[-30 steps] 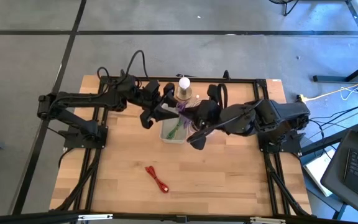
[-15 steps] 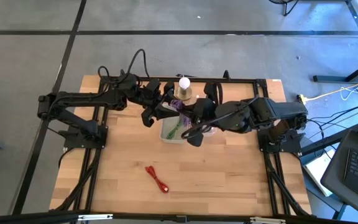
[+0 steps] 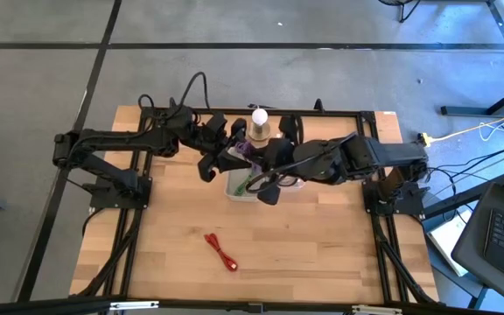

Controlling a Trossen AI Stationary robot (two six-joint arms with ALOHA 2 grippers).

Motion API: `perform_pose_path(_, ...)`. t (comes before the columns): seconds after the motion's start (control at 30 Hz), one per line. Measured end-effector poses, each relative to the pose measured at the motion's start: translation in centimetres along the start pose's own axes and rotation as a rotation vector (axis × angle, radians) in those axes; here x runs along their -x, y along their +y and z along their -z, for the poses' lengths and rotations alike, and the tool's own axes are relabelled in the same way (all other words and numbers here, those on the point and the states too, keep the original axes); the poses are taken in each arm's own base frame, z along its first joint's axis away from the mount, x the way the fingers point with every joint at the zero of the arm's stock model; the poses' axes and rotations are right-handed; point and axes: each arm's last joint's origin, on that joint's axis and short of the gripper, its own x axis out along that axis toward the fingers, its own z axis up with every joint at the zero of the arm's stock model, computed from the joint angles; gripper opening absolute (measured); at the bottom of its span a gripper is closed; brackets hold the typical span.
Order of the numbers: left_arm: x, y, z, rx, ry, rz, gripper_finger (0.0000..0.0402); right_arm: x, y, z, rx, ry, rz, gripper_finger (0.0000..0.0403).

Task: Pick and place USB-C Cables
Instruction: Put the violet charger cable into the gray bin

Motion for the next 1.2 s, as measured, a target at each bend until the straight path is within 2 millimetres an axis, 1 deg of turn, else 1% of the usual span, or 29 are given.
perform_pose_path(0.07,0.0,0.0,0.0,-0.027,-0.005,-0.010,0.0192,-0.3,0.1,0.1,0.002,0.005,-0.010,0.0012)
perform_pose_path(0.13,0.0,0.0,0.0,-0.061,-0.004,-0.008,0.0166,-0.4,0.1,0.1,0.000,0.004,-0.012,0.0012)
perform_pose_path(0.2,-0.1,-0.2,0.1,-0.095,0.000,-0.001,0.0122,-0.5,0.2,0.1,0.001,0.005,-0.012,0.0012)
perform_pose_path(0.3,-0.3,-0.4,0.3,-0.145,0.013,0.026,0.0034,-0.4,0.2,0.1,0.002,0.006,-0.012,0.0012)
perform_pose_path(0.33,-0.3,-0.5,0.3,-0.149,0.016,0.032,0.0020,-0.4,0.2,0.1,0.002,0.006,-0.013,0.0012)
perform_pose_path(0.47,-0.3,-0.5,0.3,-0.145,0.017,0.034,0.0012,-0.4,0.1,0.1,0.028,0.007,-0.012,0.0013)
perform_pose_path(0.53,-0.3,-0.4,0.3,-0.135,0.020,0.029,0.0012,-0.3,0.1,0.2,0.055,0.013,-0.013,0.0028)
perform_pose_path(0.63,-0.3,-0.4,0.5,-0.116,0.033,0.031,0.0012,0.9,0.1,0.2,0.116,0.046,0.000,0.0078)
perform_pose_path(0.7,-0.3,-0.4,0.4,-0.117,0.034,0.043,0.0012,2.5,0.0,-0.1,0.142,0.051,0.051,0.0118)
perform_pose_path(0.8,-0.3,-0.5,0.5,-0.115,0.039,0.051,0.0011,4.4,0.0,0.2,0.184,0.064,0.154,0.0171)
perform_pose_path(0.9,-0.3,-0.4,0.5,-0.098,0.042,0.047,0.0011,6.0,-0.1,0.5,0.154,0.071,0.223,0.0208)
perform_pose_path(1.0,-0.2,-0.1,0.9,-0.052,0.069,-0.013,0.0011,7.8,-0.5,1.0,0.117,0.089,0.274,0.0225)
perform_pose_path(1.1,0.0,0.6,2.0,0.013,0.156,-0.152,0.0011,8.5,-0.6,2.1,0.084,0.142,0.307,0.0228)
perform_pose_path(1.2,0.1,1.5,3.5,0.093,0.239,-0.311,0.0010,9.2,-0.9,3.3,0.036,0.219,0.318,0.0221)
